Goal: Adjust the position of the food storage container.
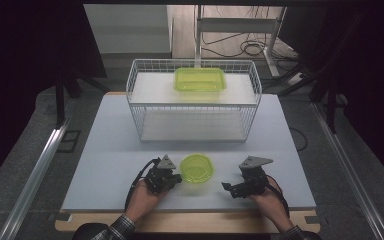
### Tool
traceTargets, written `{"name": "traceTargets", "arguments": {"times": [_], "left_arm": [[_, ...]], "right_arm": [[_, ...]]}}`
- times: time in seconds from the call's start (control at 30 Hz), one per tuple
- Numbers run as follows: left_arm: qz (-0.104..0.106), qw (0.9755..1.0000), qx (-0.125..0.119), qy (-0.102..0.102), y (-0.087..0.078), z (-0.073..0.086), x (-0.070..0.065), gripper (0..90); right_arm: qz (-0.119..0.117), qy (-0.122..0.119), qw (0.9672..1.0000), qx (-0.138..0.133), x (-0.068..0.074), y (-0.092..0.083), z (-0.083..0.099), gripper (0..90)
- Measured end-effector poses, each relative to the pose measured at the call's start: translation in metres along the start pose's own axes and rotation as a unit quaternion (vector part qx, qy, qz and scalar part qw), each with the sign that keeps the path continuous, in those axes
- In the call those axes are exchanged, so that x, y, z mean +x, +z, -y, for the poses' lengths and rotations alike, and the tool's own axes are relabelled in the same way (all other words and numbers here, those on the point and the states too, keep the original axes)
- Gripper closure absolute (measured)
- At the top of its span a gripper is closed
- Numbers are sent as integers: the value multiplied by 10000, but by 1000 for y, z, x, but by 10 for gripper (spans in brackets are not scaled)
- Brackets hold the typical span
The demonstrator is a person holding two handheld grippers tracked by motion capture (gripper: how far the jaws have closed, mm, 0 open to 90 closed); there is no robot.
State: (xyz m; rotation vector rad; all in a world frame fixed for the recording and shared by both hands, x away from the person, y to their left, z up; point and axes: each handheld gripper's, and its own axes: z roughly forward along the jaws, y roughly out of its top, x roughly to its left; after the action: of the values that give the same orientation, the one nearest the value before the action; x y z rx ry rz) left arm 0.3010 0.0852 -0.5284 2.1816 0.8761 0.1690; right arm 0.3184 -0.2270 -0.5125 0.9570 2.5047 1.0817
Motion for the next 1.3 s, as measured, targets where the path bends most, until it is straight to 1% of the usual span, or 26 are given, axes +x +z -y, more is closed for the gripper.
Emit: {"name": "traceTargets", "arguments": {"times": [0.1, 0.2, 0.33, 0.53, 0.6, 0.7, 0.8, 0.87, 0.93, 1.0, 1.1, 1.17, 1.3], "left_arm": [[-21, 10000, 7, 21, 0, 0, -1, 887], [-42, 9999, -109, -96, -7, 3, -1, 845], [-188, 9994, -270, -113, -19, 8, -1, 732], [-302, 9984, -458, -164, -33, 14, 0, 552], [-379, 9980, -478, -157, -36, 16, -1, 479], [-505, 9975, -483, -92, -39, 20, -3, 393], [-620, 9968, -493, -69, -43, 25, -4, 312], [-664, 9965, -504, -46, -47, 28, -5, 253], [-732, 9960, -510, -84, -49, 31, -5, 179], [-834, 9955, -418, -149, -50, 35, -5, 105], [-987, 9948, -261, -65, -51, 39, -5, 54], [-1031, 9943, -266, -54, -52, 41, -5, 46], [-1077, 9935, -349, -102, -55, 47, -3, 28]], "right_arm": [[0, -8, 10000, 7, 0, 0, 0, 41], [13, -34, 10000, 4, 1, -1, 0, 41], [11, -53, 10000, -28, 0, -2, 0, 42], [34, -74, 9999, -68, 0, -4, -1, 43], [49, -95, 9999, -87, 0, -4, -1, 43], [63, -99, 9999, -104, -1, -5, -1, 43], [60, -89, 9999, -116, -1, -5, -1, 43], [55, -92, 9999, -115, -1, -5, -1, 43], [46, -91, 9999, -119, -1, -5, -1, 43], [38, -98, 9999, -110, 0, -4, -1, 43], [24, -123, 9999, -99, 0, -4, -1, 43], [23, -143, 9999, -81, 0, -3, -1, 43], [0, -135, 9999, -69, 0, -3, -1, 42]]}}
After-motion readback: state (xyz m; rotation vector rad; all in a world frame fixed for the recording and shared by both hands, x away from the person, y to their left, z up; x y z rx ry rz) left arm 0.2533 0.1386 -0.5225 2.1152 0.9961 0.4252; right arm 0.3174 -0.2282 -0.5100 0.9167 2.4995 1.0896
